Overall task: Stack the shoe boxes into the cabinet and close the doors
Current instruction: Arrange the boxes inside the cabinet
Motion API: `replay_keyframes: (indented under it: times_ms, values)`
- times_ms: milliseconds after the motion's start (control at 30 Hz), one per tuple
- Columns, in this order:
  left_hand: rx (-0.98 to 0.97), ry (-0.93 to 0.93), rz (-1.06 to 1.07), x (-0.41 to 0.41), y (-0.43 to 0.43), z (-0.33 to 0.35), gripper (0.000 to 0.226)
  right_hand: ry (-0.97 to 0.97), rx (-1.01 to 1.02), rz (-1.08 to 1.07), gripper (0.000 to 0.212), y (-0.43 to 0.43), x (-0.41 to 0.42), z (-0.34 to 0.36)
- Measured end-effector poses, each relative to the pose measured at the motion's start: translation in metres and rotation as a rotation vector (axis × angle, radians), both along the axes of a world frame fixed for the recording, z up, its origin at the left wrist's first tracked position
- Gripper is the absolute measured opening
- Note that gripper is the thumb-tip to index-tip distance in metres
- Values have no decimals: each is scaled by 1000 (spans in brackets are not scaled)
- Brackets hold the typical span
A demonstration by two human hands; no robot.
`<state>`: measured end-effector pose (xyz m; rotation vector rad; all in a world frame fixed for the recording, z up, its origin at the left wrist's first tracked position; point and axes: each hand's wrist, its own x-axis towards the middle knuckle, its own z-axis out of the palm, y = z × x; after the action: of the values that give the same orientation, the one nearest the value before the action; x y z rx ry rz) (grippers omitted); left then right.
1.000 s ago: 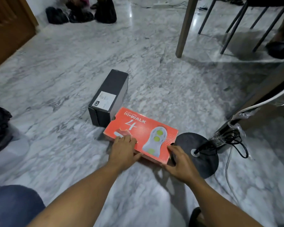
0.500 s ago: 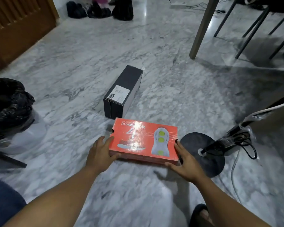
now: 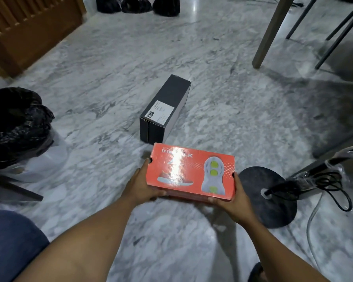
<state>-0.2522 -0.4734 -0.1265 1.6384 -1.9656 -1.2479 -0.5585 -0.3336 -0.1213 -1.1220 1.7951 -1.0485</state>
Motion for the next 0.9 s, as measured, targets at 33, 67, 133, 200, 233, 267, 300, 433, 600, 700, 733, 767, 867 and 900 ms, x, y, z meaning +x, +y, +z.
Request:
replay_keyframes:
  times_ms: [33, 67, 133, 200, 233, 267, 300, 433, 600, 700, 733, 767, 867, 900]
  values:
    - [8, -2, 3, 0, 0, 0, 144, -2, -10, 2, 115, 0, 1, 1]
    - [11, 2, 3, 1, 1, -1, 144, -2, -13, 5, 114, 0, 2, 1]
    - [-7, 10, 6, 6, 5, 2, 137, 5, -8, 4, 110, 2, 7, 5]
    - [-29, 25, 7, 13, 11, 8, 125, 23, -7, -3, 107, 4, 14, 13]
    - [-42, 34, 7, 17, 15, 13, 120, 27, -8, -14, 107, 4, 17, 17]
    - [-61, 31, 11, 22, 18, 20, 118, 23, -14, -27, 108, 3, 22, 22]
    - [-82, 18, 20, 27, 20, 28, 120, 15, -24, -36, 107, 2, 26, 27]
    - [-146, -78, 95, 53, 32, 71, 137, -18, -37, -34, 123, 0, 53, 47]
    - [-205, -204, 130, 110, 71, 120, 145, -32, -22, 5, 134, 18, 107, 68]
    - [-232, -249, 203, 155, 109, 132, 147, -48, -23, 61, 122, 34, 148, 79]
    - [-248, -241, 230, 171, 122, 135, 144, -62, -24, 79, 114, 38, 161, 81]
    - [-268, -220, 251, 186, 136, 138, 138, -72, -16, 98, 105, 43, 174, 83]
    - [-299, -163, 309, 229, 178, 148, 107, -81, -25, 174, 100, 53, 212, 90]
    - [-299, -154, 339, 242, 191, 151, 103, -84, -30, 202, 100, 55, 224, 91]
